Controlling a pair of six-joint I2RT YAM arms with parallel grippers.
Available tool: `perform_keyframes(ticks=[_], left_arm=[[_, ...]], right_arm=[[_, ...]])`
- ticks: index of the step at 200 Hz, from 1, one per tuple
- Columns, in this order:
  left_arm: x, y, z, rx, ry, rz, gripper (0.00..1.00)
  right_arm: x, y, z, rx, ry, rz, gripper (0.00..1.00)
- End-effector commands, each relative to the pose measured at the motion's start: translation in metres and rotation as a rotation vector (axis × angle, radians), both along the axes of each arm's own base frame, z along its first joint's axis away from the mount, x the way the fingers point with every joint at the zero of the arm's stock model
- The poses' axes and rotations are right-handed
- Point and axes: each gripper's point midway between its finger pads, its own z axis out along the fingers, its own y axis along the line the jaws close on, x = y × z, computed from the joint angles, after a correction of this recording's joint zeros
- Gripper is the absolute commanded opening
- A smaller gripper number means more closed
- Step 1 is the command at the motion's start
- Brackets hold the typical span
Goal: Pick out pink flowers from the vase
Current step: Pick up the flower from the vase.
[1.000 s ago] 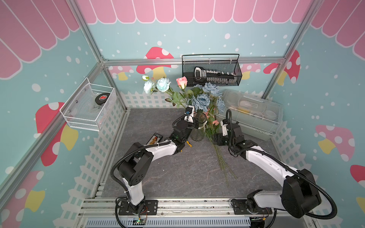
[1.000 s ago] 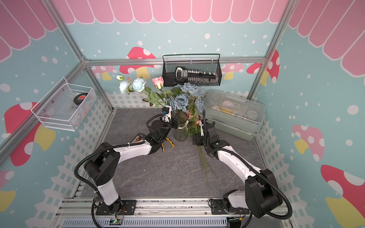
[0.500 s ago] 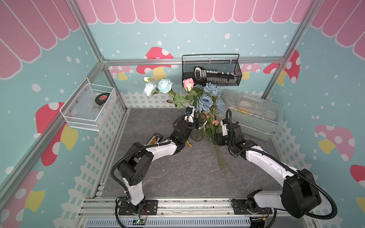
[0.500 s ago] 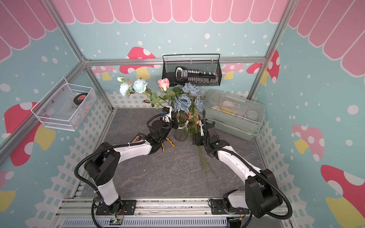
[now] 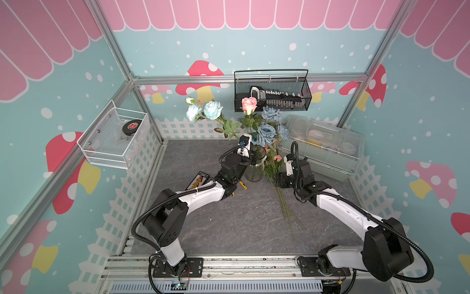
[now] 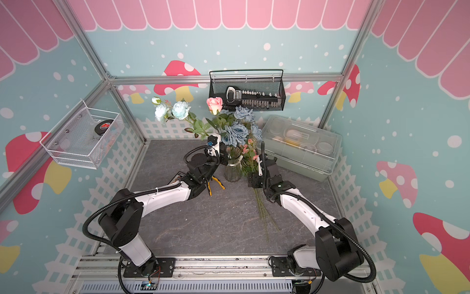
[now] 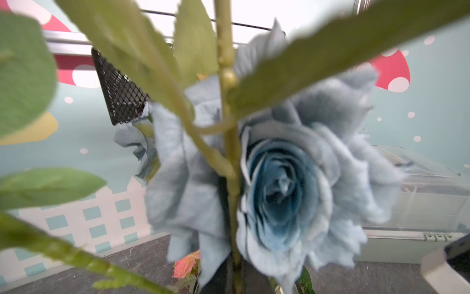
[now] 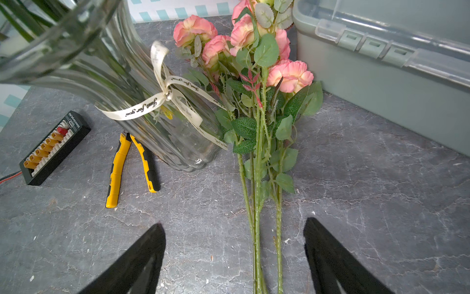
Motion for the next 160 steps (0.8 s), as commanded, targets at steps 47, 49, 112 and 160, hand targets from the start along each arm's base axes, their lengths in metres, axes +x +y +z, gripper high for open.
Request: perform_keyframes(ticks=[47,49,112,160], left_arm=[[-0.041,0.004,0.095,-0.034,-0.116,-0.115,0.0],[-0.042,0.004,0.097,-0.033,-0.113,-0.119,0.0],[-0.066,0.027,0.133,-0.05,-0.043,-0.115,0.0],[-0.098,0.028,0.146,-0.053,0.1,-0.242,0.0]], right_arm=[[-0.002,-0.004,0.011,0.004,-0.04,-0.004,0.85],[-0.002,-0.004,0.011,0.003,-0.041,-0.006,0.86],[-0.002,-0.006,0.022,-0.011,-0.055,-0.005,0.93],[-0.024,0.014,0.074,0.126,-0.176,0.128,0.94]])
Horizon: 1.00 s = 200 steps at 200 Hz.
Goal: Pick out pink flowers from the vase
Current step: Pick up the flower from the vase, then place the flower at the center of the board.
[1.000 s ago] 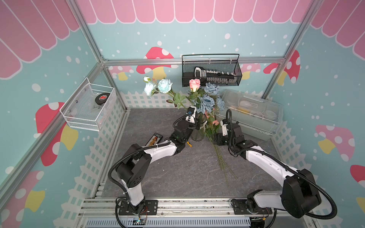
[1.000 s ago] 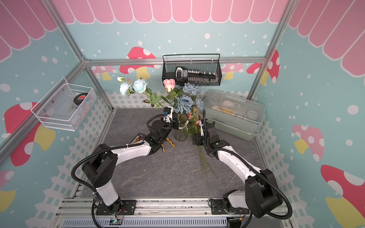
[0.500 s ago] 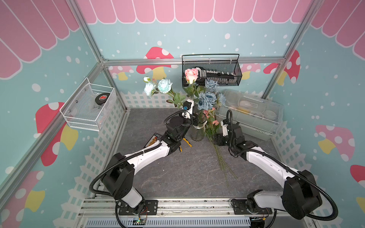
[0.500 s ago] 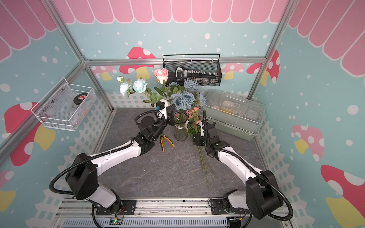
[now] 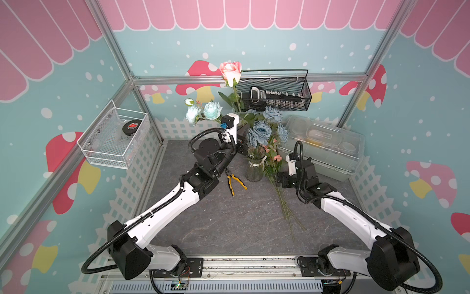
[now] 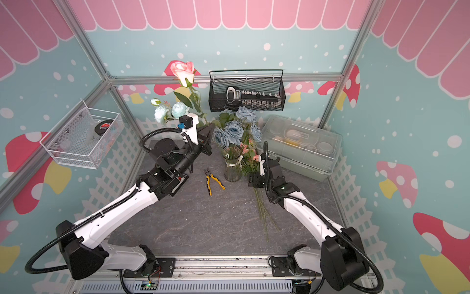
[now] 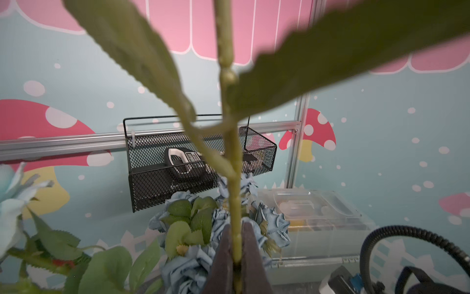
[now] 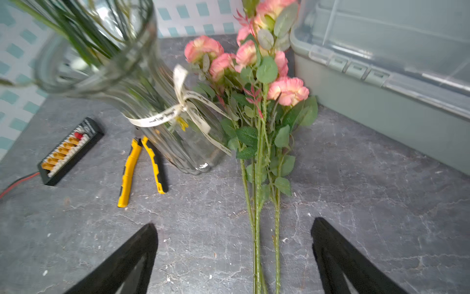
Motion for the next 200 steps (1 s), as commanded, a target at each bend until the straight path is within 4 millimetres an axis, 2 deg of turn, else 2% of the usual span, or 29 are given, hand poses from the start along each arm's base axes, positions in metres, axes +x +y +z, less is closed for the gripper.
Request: perform_keyframes(ticks=[1,39,68,99,134,171,200], left_arm=[[-0.019,-0.004,-0.01,0.03,0.132,-0.097,0.0],[-0.024,-0.005,-0.04,0.038,0.297,-0.156,0.0],[-0.024,-0.011,-0.064,0.011,0.406,-0.242,0.0],[-0.03,-0.03,-0.079,0.008,0.461,-0.363,0.0],[-0.037,-0.046,-0.086,-0.016,0.515,-0.475,0.0],[-0.044,-0.06,-0.087,-0.064,0.54,-0.602,0.0],[-0.045,-0.068,-0.089,-0.079,0.56,-0.652,0.0]], right_arm=[[-0.014,0.015,0.038,0.09,-0.093,0.109,0.94],[-0.059,0.044,0.099,0.268,-0.241,0.356,0.95],[-0.088,0.054,0.13,0.354,-0.302,0.486,0.95],[-0.1,0.065,0.138,0.418,-0.307,0.58,0.95],[-0.097,0.077,0.134,0.459,-0.257,0.624,0.95],[-0.096,0.088,0.133,0.478,-0.231,0.661,0.88],[-0.097,0.098,0.13,0.494,-0.199,0.687,0.79]])
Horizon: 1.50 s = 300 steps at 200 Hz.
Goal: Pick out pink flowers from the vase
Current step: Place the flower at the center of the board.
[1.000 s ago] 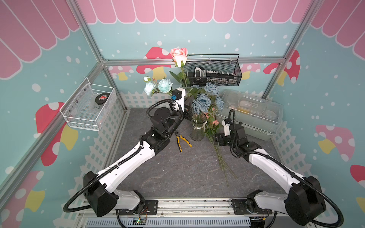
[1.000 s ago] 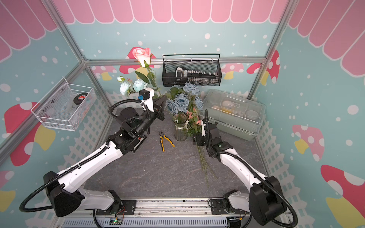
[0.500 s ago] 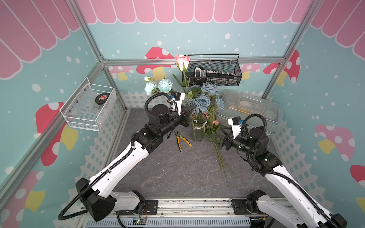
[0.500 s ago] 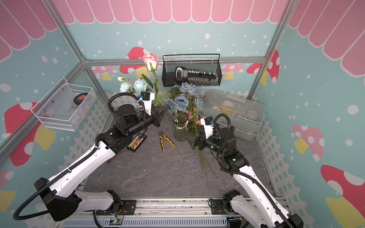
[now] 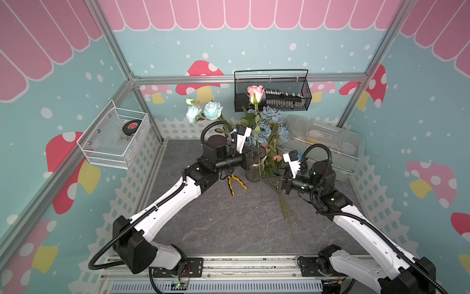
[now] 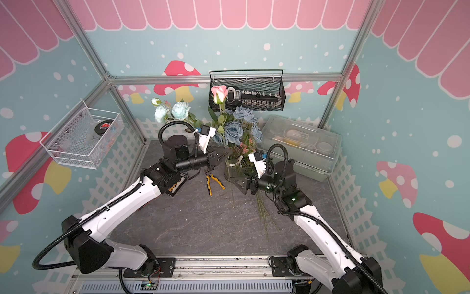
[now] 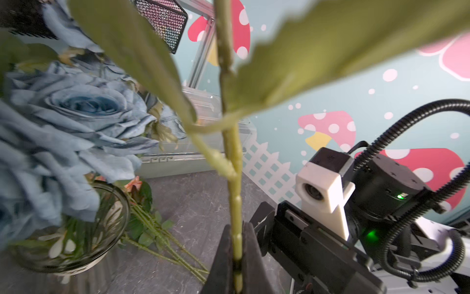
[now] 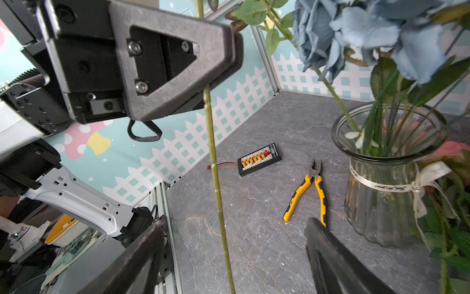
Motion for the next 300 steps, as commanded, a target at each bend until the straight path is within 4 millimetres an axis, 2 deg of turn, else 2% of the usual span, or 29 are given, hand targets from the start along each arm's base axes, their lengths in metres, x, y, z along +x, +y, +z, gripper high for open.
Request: perform_keyframes(ticks=[1,43,88,123,173,182,205,213,237,241,246,248,300], left_arm=[[-0.006,-0.008,0.003,-0.052,0.032,-0.078,0.0],[-0.003,-0.016,-0.003,-0.066,0.063,-0.112,0.0],[-0.003,-0.016,-0.002,-0.069,0.059,-0.116,0.0],[-0.003,-0.017,-0.003,-0.077,0.067,-0.127,0.0],[-0.002,-0.017,-0.004,-0.079,0.062,-0.132,0.12],[-0.001,-0.016,-0.004,-0.078,0.062,-0.13,0.16],[0.001,-0.015,-0.005,-0.076,0.063,-0.128,0.26],[0.001,-0.015,-0.005,-0.074,0.063,-0.128,0.34],[0.006,-0.011,-0.01,-0.052,0.064,-0.087,0.68],[0.007,-0.01,-0.009,-0.048,0.059,-0.082,0.76],[0.007,-0.009,-0.01,-0.043,0.053,-0.074,0.95],[0.006,-0.009,-0.01,-0.041,0.05,-0.073,0.98],[0.009,0.018,-0.009,-0.023,-0.033,0.077,0.99]], right_arm=[[-0.006,0.01,0.014,0.034,-0.019,0.057,0.78],[-0.004,0.023,0.009,0.019,-0.002,0.077,0.56],[0.001,0.023,0.009,0.002,-0.006,0.052,0.32],[0.005,0.024,0.005,-0.009,0.008,0.045,0.19],[0.007,0.023,0.006,-0.019,0.004,0.037,0.05],[0.007,0.023,0.007,-0.019,0.003,0.036,0.0],[0.007,0.022,0.01,-0.019,-0.004,0.026,0.0],[0.006,0.021,0.012,-0.017,-0.011,0.022,0.0],[0.005,0.015,0.02,-0.024,-0.046,-0.009,0.0],[0.005,0.012,0.02,-0.03,-0.055,-0.022,0.0],[0.006,0.009,0.021,-0.041,-0.063,-0.045,0.0],[0.007,0.007,0.021,-0.046,-0.067,-0.055,0.0],[0.025,-0.031,0.018,-0.171,-0.101,-0.309,0.0]])
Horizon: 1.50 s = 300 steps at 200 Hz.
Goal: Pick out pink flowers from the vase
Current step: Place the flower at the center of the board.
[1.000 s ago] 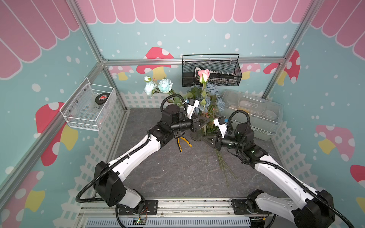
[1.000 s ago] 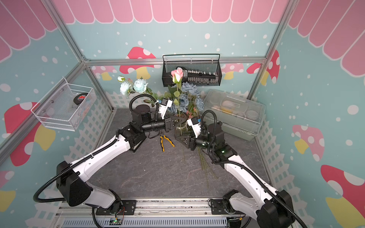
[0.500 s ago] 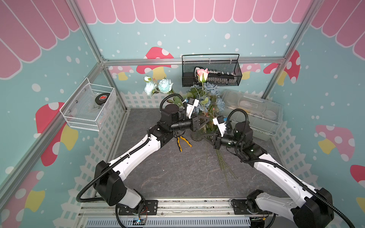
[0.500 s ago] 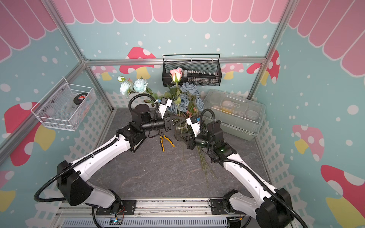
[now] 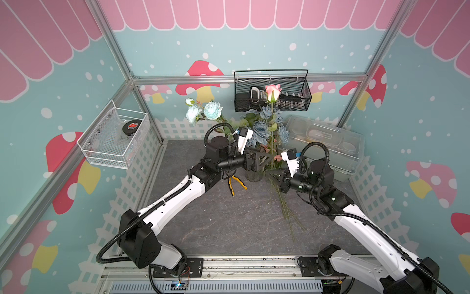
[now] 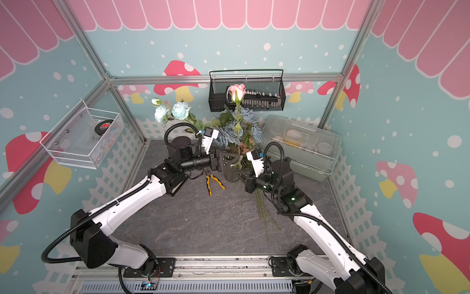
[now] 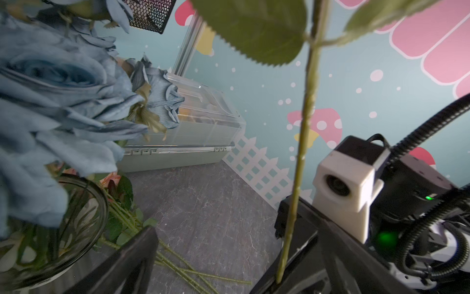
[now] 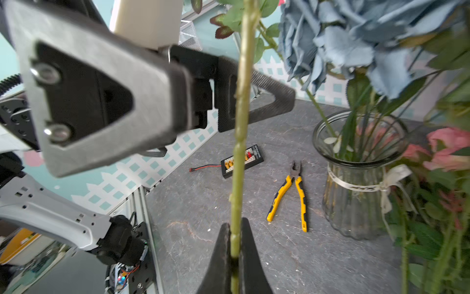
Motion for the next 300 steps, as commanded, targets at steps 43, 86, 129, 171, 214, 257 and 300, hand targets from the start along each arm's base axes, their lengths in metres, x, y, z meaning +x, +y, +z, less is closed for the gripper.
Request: perform_keyframes(ticks=[43,86,129,171,214,257,300], left_arm=[[-0.007,0.043,0.022,-0.058,-0.171,0.196,0.99],[-0.011,0.062,0.02,-0.048,-0.224,0.295,0.99],[-0.018,0.079,0.027,-0.088,-0.287,0.378,0.99],[-0.024,0.084,0.026,-0.068,-0.317,0.409,0.99],[-0.024,0.086,0.021,-0.049,-0.305,0.42,0.99],[-0.025,0.089,0.019,-0.047,-0.302,0.43,0.99],[-0.027,0.092,0.019,-0.048,-0.305,0.437,0.99]], right_arm=[[0.037,-0.061,-0.012,-0.201,0.001,-0.407,0.0],[0.05,-0.093,-0.031,-0.293,0.053,-0.59,0.0],[0.062,-0.113,-0.052,-0.385,0.105,-0.685,0.0],[0.075,-0.125,-0.077,-0.448,0.169,-0.752,0.0],[0.086,-0.124,-0.115,-0.513,0.25,-0.754,0.0],[0.095,-0.108,-0.162,-0.559,0.353,-0.688,0.0],[0.109,-0.087,-0.203,-0.581,0.427,-0.606,0.0]])
